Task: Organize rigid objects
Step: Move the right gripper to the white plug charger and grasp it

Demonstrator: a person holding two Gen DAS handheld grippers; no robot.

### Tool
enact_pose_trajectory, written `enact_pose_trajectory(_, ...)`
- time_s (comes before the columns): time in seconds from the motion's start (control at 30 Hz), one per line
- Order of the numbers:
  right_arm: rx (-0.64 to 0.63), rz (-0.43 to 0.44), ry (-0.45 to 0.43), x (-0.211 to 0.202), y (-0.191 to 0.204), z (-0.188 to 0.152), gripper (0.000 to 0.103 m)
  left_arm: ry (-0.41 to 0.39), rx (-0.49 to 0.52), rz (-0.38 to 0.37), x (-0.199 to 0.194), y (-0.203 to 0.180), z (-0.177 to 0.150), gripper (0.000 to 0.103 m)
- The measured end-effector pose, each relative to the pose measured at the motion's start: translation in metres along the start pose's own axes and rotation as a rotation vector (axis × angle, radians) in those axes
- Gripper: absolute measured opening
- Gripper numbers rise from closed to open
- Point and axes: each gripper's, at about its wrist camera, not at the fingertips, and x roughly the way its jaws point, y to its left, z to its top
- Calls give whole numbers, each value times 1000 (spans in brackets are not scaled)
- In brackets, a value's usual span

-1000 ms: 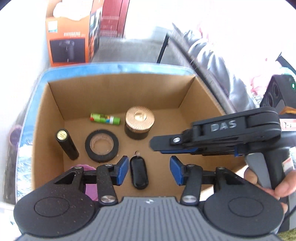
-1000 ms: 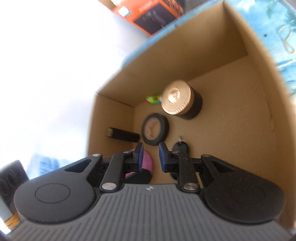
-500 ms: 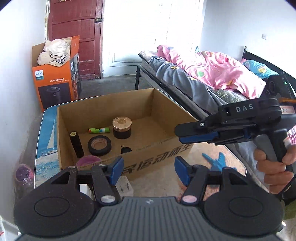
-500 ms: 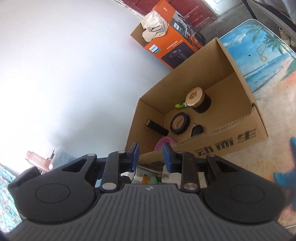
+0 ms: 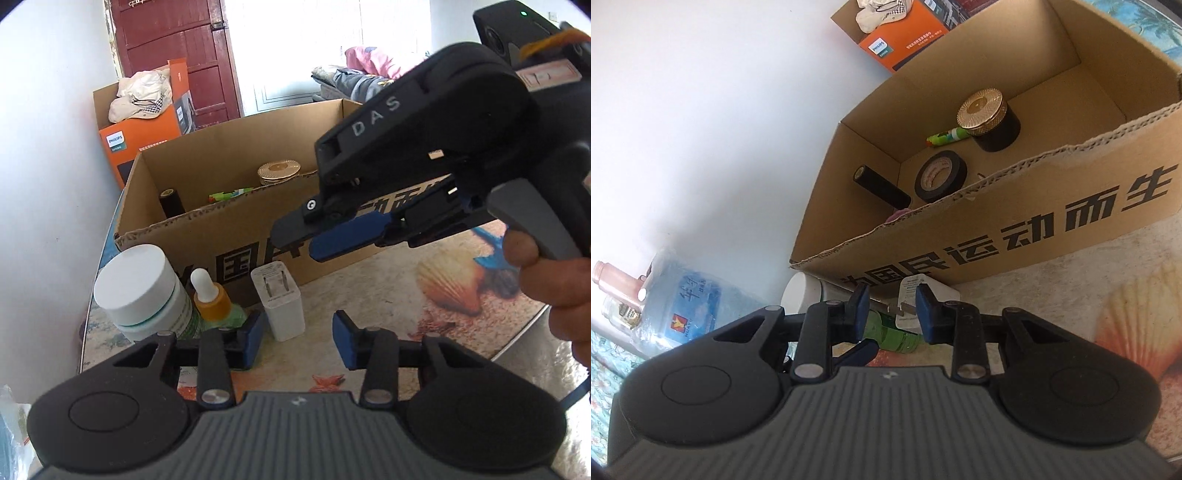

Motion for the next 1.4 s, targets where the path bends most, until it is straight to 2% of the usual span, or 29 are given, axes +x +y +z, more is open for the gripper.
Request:
enact_pose_trajectory(0.17,18,-28,25,19,-1,5,26,16,10,44,15,0,-3,37)
enact_pose_trajectory(0.67,77,-52,56,40,-18,8,25,49,-4,30,38,0,-3,37)
enact_pose_trajectory(0.97,127,-68,27,18,-31,-4,24,43,24,-70,30,-8,-6,37)
enact_pose_trajectory(1.2,205,-111,-45,-23,-50,-29,25,28,89,-208,19,-28,-12,37)
enact_pose_trajectory(1.4,264,-105,-92,-34,-60,-40,27,28,126,-233,21,-32,-9,38)
